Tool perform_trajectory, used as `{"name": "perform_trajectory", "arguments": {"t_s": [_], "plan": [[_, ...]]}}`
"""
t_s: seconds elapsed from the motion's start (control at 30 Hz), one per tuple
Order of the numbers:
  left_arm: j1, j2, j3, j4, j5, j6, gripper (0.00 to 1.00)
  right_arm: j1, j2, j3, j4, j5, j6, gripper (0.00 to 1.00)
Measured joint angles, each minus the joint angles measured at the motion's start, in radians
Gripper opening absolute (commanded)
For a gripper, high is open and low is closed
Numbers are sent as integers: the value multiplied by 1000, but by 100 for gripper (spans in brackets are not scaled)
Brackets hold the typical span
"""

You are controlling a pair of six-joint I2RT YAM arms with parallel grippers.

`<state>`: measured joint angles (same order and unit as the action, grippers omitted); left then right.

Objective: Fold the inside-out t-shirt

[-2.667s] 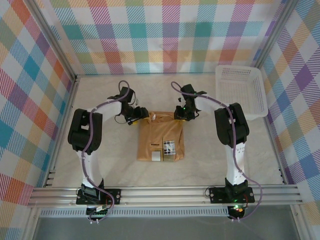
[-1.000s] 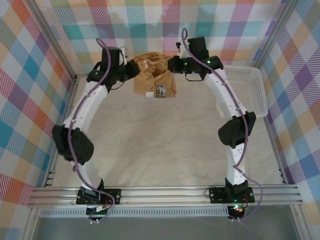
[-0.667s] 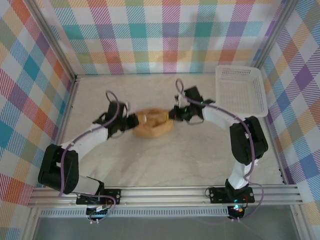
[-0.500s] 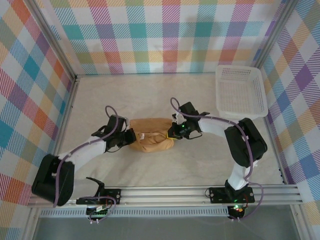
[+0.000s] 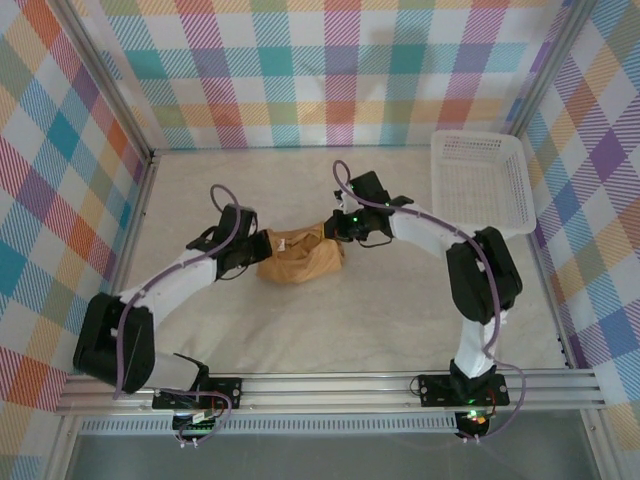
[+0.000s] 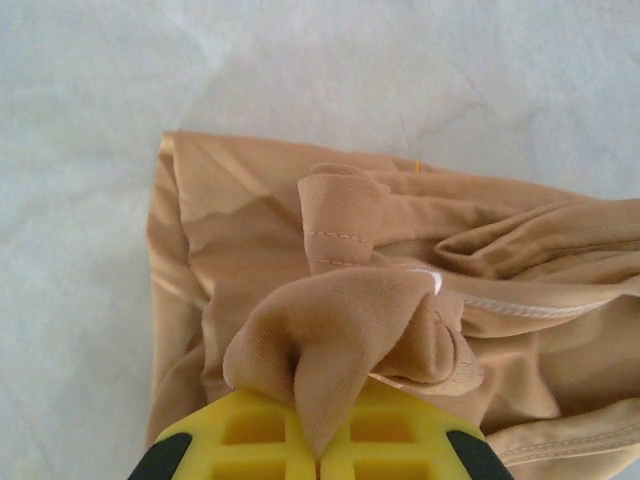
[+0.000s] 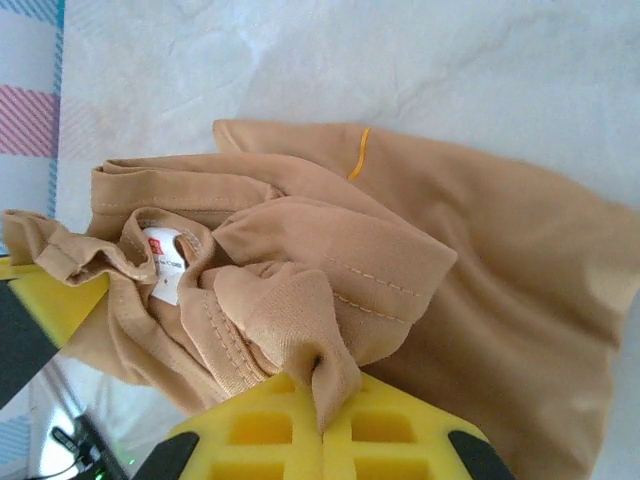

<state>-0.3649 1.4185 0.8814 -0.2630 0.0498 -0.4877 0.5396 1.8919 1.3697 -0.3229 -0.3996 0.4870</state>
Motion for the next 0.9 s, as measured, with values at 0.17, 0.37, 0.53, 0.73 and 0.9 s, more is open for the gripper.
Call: {"name": "perform_trajectory", "arguments": {"t_s": [0.17, 0.37, 0.53, 0.73, 0.9], "plan": [[48, 222, 156, 3, 1, 14, 0, -29, 167, 131, -47, 44, -33, 0], [103, 438, 233, -1, 31, 9, 0, -65, 326, 246, -130, 45, -38, 0], [111, 439, 245, -5, 37, 9, 0, -71, 326, 254, -139, 71, -32, 0], [111, 429, 248, -28, 38, 7, 1, -70, 319, 252, -145, 66, -31, 13], [108, 392, 284, -101, 30, -2, 39, -70, 254, 248, -207, 63, 1, 47]]}}
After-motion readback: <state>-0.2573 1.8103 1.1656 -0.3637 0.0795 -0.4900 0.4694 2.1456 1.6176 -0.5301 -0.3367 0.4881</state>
